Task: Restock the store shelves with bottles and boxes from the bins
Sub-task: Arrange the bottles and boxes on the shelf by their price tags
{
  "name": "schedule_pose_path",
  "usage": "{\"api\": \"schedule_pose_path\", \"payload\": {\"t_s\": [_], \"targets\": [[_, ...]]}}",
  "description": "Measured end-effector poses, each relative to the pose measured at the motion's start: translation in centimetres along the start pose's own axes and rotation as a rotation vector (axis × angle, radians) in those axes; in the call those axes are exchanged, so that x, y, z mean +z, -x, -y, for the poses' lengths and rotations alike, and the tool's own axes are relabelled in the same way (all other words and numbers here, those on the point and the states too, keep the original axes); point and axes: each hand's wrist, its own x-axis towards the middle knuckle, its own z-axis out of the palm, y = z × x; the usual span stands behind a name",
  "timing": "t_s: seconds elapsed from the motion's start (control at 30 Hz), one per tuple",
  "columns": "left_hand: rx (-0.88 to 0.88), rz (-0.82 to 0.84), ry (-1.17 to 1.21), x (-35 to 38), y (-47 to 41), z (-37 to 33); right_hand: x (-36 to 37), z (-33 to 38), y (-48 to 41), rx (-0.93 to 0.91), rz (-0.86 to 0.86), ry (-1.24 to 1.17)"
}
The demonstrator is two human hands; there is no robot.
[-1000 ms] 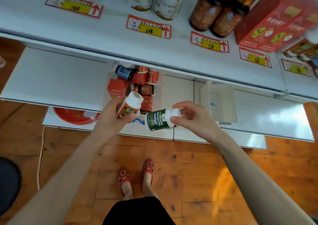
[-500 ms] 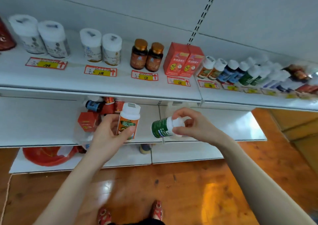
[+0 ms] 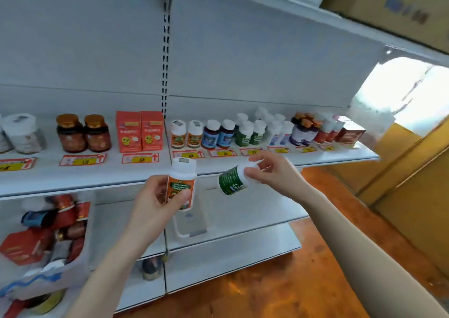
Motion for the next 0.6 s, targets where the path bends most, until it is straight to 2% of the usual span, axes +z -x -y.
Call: {"api": "schedule_pose_path", "payload": {"t_s": [0.37, 0.6], "targets": [[0.016, 0.029, -0.073, 6.8, -5.5, -1.6, -6.4, -4.8, -5.3, -0.016, -0.327, 0.005], [0.076, 0.049, -0.066, 9.2, -13.0, -2.7, -8.4, -4.6, -12.3, -0.062, -0.412, 0.005]]}}
